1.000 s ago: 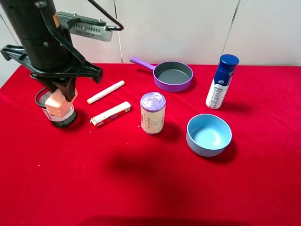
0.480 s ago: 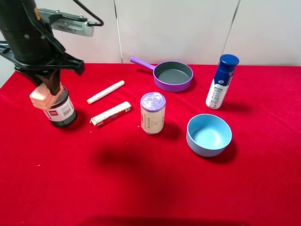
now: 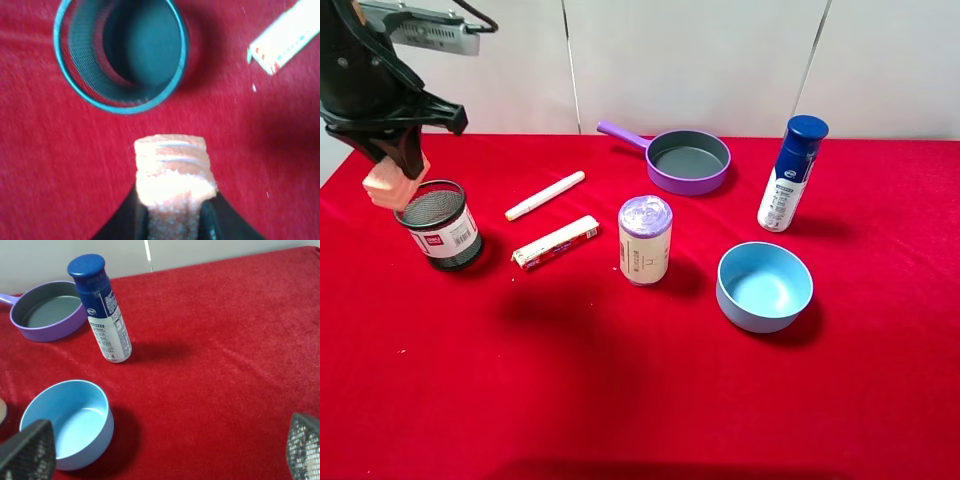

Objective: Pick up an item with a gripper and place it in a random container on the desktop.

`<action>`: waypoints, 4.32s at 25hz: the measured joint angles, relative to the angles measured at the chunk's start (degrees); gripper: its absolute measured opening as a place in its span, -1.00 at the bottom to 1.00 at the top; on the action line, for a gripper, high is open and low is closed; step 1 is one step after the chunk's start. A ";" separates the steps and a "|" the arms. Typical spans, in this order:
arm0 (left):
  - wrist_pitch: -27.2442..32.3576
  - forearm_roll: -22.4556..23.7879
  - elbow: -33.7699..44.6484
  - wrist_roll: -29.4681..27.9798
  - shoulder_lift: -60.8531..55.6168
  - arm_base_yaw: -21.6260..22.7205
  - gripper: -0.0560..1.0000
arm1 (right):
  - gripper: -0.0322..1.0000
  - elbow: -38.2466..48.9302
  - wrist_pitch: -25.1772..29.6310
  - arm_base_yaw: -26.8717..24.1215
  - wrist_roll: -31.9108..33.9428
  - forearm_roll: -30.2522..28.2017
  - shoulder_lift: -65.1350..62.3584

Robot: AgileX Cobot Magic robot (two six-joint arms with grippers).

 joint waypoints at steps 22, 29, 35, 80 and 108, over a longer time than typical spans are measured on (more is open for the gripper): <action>-12.52 4.48 0.00 0.20 9.92 2.47 -0.58 | 0.40 0.00 -0.06 0.00 0.00 0.00 0.00; -12.63 6.64 0.00 -1.83 10.18 2.47 -0.58 | 0.40 0.00 -0.06 0.00 0.00 0.00 0.00; -12.63 7.06 0.00 -2.12 10.18 2.47 -0.43 | 0.40 0.00 -0.06 0.00 0.00 0.00 0.00; 6.46 -1.43 0.00 4.91 -12.23 2.47 0.98 | 0.40 0.00 -0.02 0.00 0.00 0.00 0.00; 6.77 -10.43 24.13 16.12 -56.12 2.47 0.98 | 0.40 0.00 -0.02 0.00 0.00 0.00 0.00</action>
